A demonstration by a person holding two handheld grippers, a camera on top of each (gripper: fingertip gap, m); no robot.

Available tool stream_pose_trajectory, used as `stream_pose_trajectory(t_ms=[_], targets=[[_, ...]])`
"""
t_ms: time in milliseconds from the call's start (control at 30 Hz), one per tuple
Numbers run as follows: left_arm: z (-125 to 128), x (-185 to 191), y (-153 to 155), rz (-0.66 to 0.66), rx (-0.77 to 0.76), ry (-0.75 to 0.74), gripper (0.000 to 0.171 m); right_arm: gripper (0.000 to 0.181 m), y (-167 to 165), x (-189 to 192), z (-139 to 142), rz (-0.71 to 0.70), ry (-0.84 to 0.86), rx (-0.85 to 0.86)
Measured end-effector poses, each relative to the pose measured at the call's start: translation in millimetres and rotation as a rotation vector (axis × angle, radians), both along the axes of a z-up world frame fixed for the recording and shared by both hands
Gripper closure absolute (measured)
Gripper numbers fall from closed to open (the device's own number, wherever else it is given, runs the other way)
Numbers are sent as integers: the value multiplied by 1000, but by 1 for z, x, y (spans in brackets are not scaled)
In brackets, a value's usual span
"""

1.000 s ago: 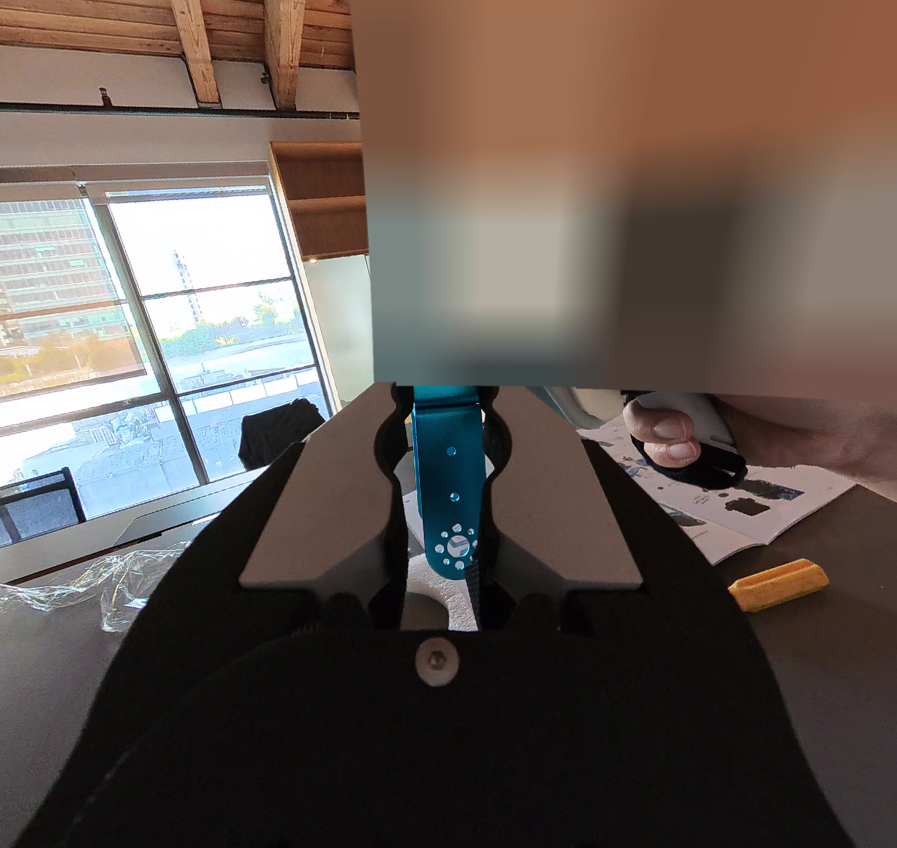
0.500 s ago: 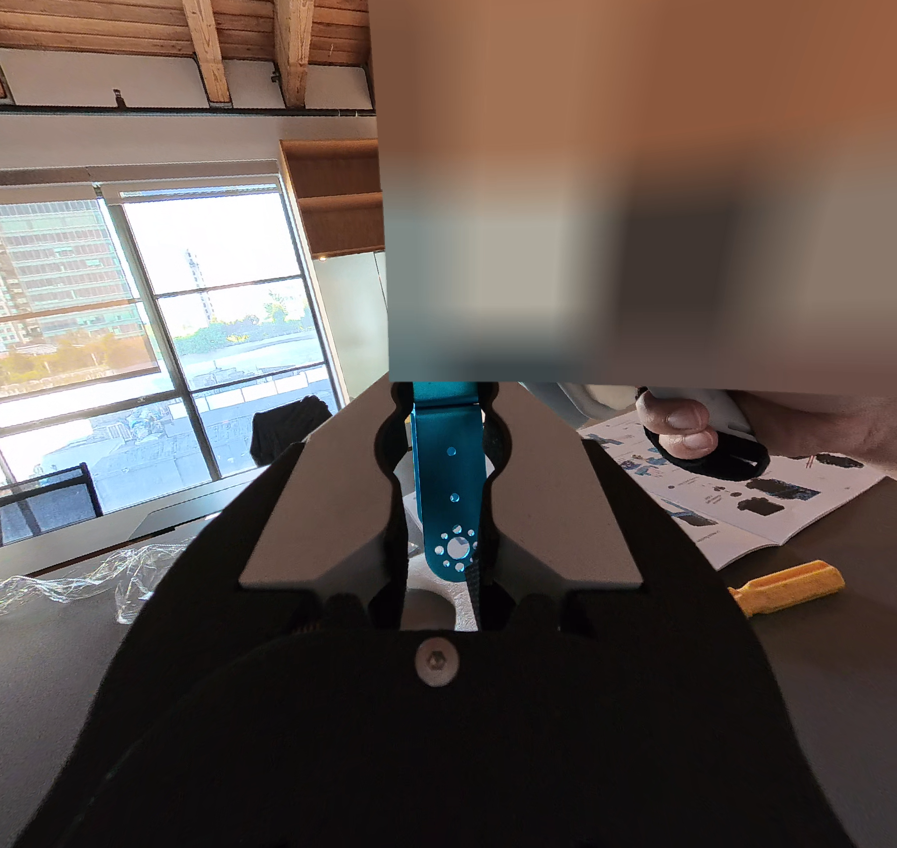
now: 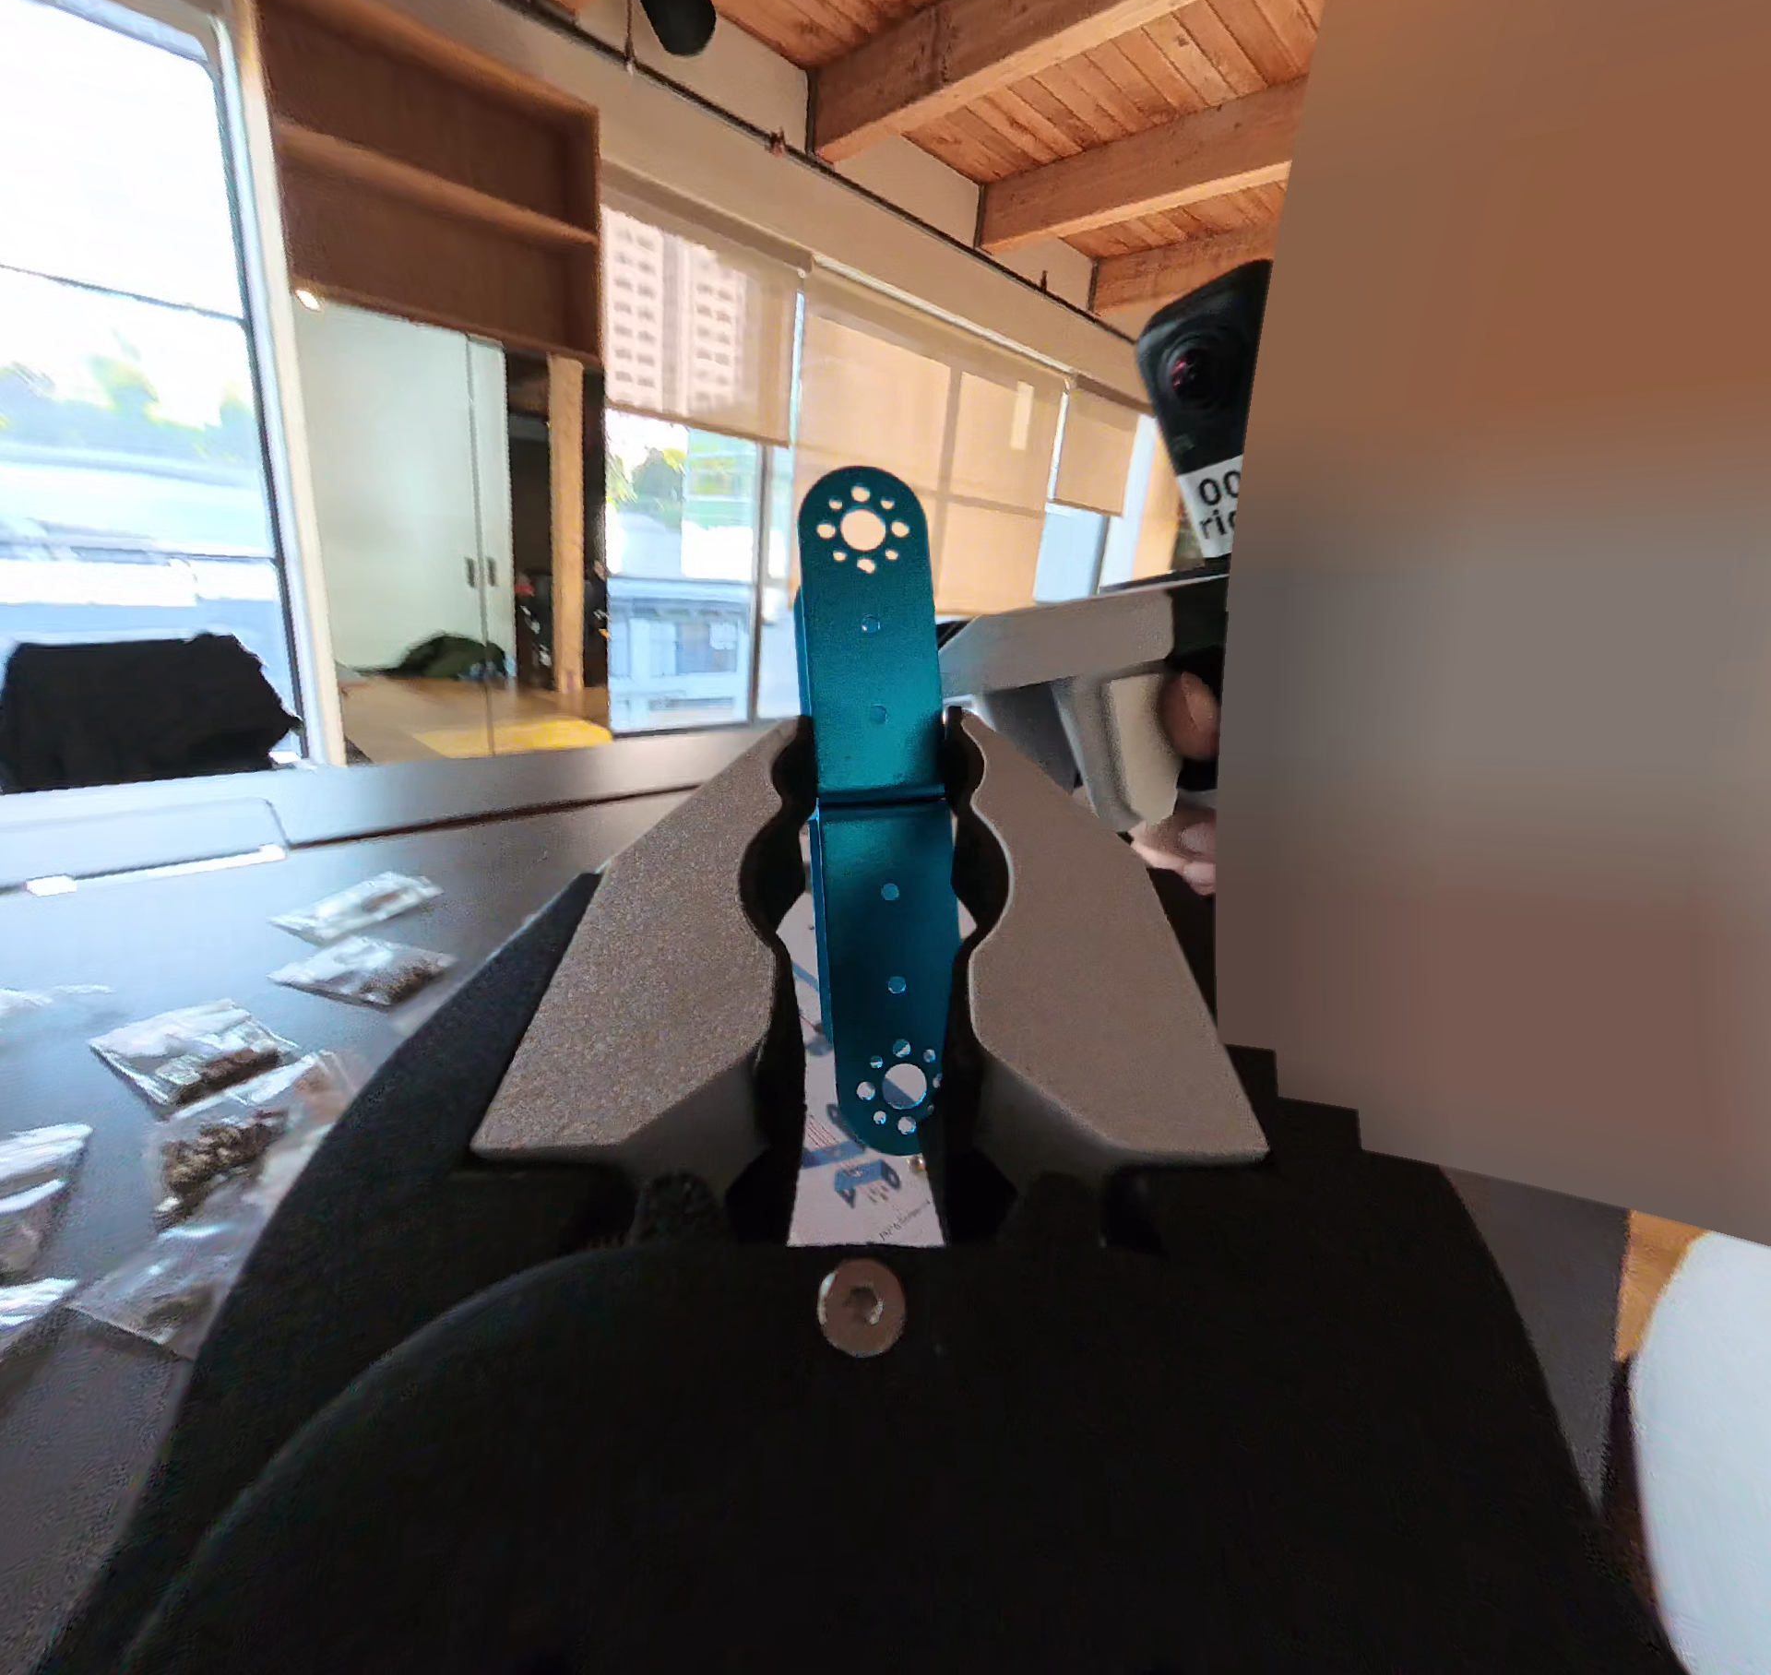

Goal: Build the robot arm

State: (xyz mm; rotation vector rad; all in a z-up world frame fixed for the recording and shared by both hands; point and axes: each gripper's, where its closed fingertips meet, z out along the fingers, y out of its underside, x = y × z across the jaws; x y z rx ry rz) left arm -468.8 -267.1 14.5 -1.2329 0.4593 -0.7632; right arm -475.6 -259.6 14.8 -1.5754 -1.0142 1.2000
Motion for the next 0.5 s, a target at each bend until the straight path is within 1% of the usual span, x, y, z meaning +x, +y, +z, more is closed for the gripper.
stream_pose_trajectory(t_ms=[33,167,233,300,367,433,500], targets=[[-4,2,4,-32,-47,-5,147,177,3,6,1,-25,7,17],[-15,17,19,-216,-230,-70,147,178,14,44,12,-111,79,80],[-19,25,28,-278,-307,-77,147,178,29,74,20,-215,116,114],[-21,33,38,-328,-357,-73,147,178,52,108,18,-340,111,146],[-23,46,48,-366,-371,-42,147,178,78,136,2,-447,53,130],[-28,62,57,-408,-369,-2,147,178,90,144,-21,-457,11,52],[-28,76,65,-449,-339,-3,147,178,100,146,-41,-480,-41,34]])
